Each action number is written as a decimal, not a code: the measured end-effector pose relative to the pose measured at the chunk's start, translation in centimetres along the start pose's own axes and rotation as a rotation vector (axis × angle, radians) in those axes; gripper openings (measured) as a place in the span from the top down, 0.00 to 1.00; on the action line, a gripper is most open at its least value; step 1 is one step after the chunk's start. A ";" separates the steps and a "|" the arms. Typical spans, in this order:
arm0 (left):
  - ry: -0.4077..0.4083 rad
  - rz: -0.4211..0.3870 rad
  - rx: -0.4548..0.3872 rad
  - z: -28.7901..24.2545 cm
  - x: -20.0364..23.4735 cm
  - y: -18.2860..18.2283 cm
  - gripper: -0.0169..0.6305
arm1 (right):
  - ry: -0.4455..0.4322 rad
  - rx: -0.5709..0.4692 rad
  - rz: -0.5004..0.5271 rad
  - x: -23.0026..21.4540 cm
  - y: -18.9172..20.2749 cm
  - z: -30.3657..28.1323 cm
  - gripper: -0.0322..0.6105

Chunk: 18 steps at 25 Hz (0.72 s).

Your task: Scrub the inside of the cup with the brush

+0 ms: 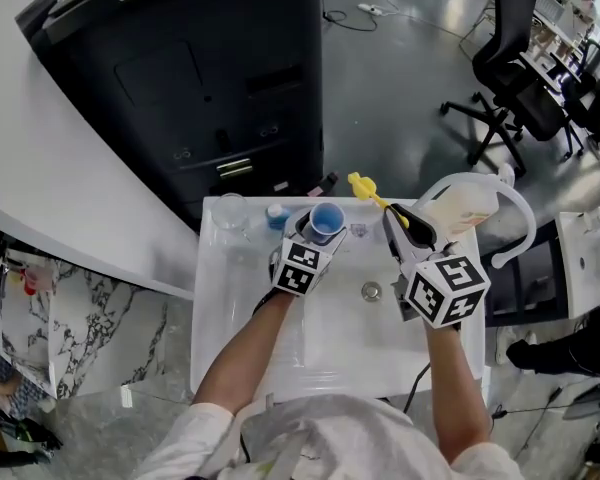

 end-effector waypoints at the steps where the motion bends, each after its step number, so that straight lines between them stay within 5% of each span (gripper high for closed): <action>1: -0.002 -0.003 -0.004 0.1 0.0 -0.2 0.48 | -0.001 -0.002 0.000 0.0 0.0 0.0 0.89; 18: -0.030 -0.038 -0.044 4.5 -0.3 -4.9 0.49 | -0.059 -0.030 -0.014 1.3 -1.3 0.9 0.89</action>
Point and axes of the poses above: the fingertips, and each gripper's own axes: z backward along the fingers, x to its left, y out of its underside, the point moved 1 cm from there along z, backward along the fingers, and after that the axes turned 5 degrees about -x, right-handed, at the moved point
